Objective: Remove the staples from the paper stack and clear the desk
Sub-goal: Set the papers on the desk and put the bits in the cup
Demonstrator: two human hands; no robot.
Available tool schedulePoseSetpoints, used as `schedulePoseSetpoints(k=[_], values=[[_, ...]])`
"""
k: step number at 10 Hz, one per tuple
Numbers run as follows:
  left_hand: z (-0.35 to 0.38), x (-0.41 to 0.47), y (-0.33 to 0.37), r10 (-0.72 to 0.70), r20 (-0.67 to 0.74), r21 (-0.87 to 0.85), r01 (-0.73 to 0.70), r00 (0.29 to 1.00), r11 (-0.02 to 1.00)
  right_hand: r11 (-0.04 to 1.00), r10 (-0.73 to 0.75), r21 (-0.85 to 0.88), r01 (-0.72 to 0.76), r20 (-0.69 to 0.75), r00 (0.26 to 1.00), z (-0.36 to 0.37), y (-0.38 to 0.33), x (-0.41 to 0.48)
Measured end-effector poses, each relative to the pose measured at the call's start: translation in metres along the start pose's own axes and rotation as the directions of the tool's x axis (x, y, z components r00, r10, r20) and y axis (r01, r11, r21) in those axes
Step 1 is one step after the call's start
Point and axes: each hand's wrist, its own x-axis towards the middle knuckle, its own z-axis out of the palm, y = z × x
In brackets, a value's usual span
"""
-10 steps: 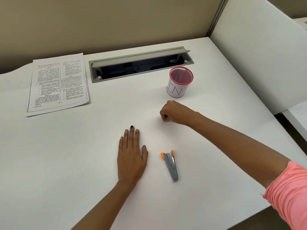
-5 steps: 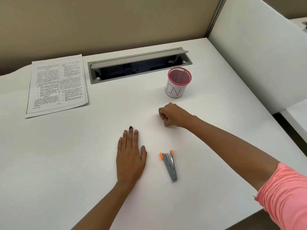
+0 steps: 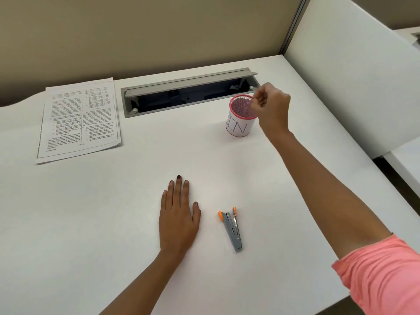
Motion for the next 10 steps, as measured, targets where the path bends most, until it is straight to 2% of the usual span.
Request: schedulePoseSetpoints(k=[2,5,6,7,8,10], values=[[0.000,0.000,0.000,0.001,-0.003,-0.002,-0.001,1.000,1.000,0.994,-0.018,-0.108,0.032,0.129,0.992,0.004,0.006,0.021],[0.000,0.000,-0.001,0.000,-0.005,0.000,0.000,1.000,1.000,0.986,-0.076,-0.140,0.091,0.109,0.991,0.005,0.005,0.025],[0.001,0.000,0.000,0.002,-0.006,-0.011,-0.002,1.000,1.000,0.985,-0.059,-0.158,0.066,0.054,0.997,0.009,0.005,0.016],[0.000,0.000,-0.001,0.002,-0.008,-0.017,-0.002,1.000,1.000,0.994,-0.035,-0.108,0.031,-0.037,0.999,0.010,0.001,0.004],[0.001,0.000,0.000,0.001,-0.011,-0.018,-0.001,1.000,1.000,0.997,-0.052,-0.068,0.048,-0.060,0.997,0.013,-0.009,-0.019],[-0.001,0.000,0.000,0.007,-0.044,-0.028,-0.008,0.999,1.000,0.994,-0.075,0.081,0.074,0.014,0.997,0.017,-0.037,-0.085]])
